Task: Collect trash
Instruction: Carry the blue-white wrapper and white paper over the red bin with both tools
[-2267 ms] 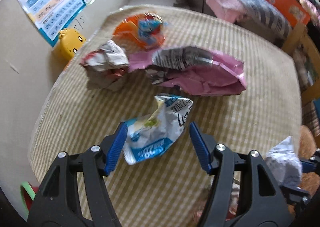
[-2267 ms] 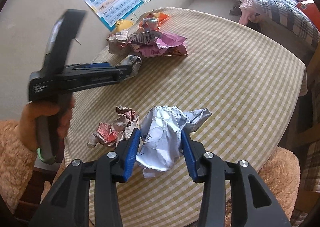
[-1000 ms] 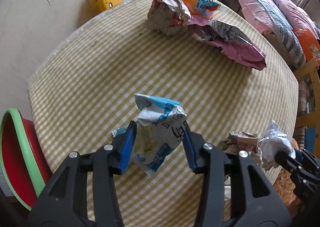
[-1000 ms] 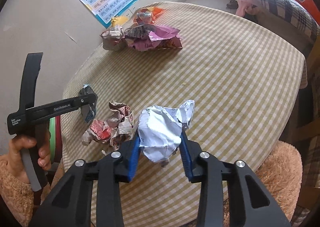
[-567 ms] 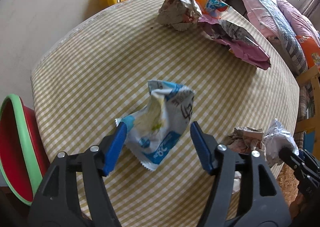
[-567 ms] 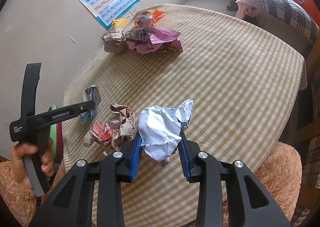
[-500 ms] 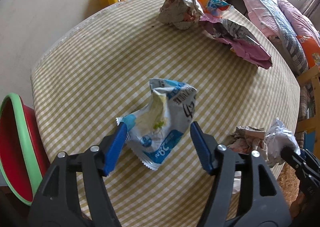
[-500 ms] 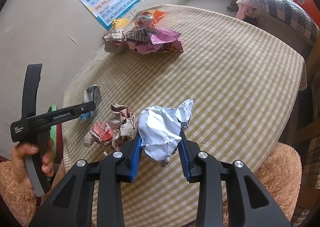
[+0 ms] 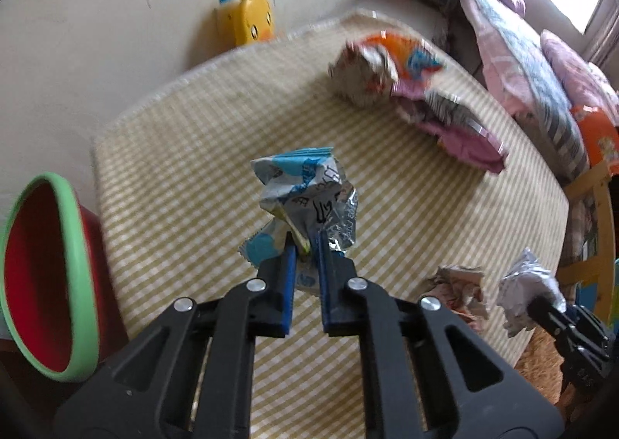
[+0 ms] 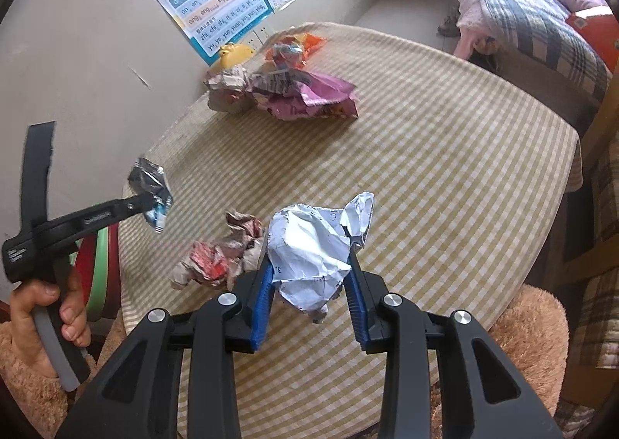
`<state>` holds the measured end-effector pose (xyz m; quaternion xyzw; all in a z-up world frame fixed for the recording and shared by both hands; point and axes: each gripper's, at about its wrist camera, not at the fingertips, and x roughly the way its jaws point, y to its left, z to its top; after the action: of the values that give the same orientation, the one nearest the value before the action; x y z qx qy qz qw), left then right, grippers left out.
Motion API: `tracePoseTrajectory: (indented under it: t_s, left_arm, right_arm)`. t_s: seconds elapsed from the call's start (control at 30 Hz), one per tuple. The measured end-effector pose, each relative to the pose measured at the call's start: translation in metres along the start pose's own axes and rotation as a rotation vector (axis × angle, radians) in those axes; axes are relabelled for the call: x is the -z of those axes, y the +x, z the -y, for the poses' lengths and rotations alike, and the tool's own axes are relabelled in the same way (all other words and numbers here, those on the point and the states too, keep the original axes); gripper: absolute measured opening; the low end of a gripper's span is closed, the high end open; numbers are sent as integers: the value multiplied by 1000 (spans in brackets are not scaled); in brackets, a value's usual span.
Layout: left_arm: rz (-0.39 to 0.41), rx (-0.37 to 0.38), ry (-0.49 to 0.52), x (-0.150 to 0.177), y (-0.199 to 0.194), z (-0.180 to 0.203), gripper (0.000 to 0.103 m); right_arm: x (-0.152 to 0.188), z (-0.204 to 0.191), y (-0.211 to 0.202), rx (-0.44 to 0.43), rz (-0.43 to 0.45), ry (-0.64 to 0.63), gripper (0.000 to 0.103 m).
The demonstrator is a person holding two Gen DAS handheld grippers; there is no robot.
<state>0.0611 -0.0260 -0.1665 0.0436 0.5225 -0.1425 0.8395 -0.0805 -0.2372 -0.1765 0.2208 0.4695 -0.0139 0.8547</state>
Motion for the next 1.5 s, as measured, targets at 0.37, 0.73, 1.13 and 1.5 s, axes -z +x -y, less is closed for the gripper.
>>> tracePoseTrajectory:
  t_s: [0.37, 0.73, 1.13, 1.5]
  left_arm:
    - [189, -11, 6, -2, -73, 5, 10]
    - [305, -27, -5, -8, -113, -8, 10]
    - [335, -27, -45, -6, -119, -26, 10]
    - [354, -69, -70, -1, -120, -41, 10]
  right_arm:
    - [-35, -43, -28, 0, 140, -82, 33]
    - [-64, -89, -53, -21, 248, -159, 33]
    - [-67, -119, -58, -20, 269, -219, 33]
    - [-66, -143, -50, -34, 250, -276, 33]
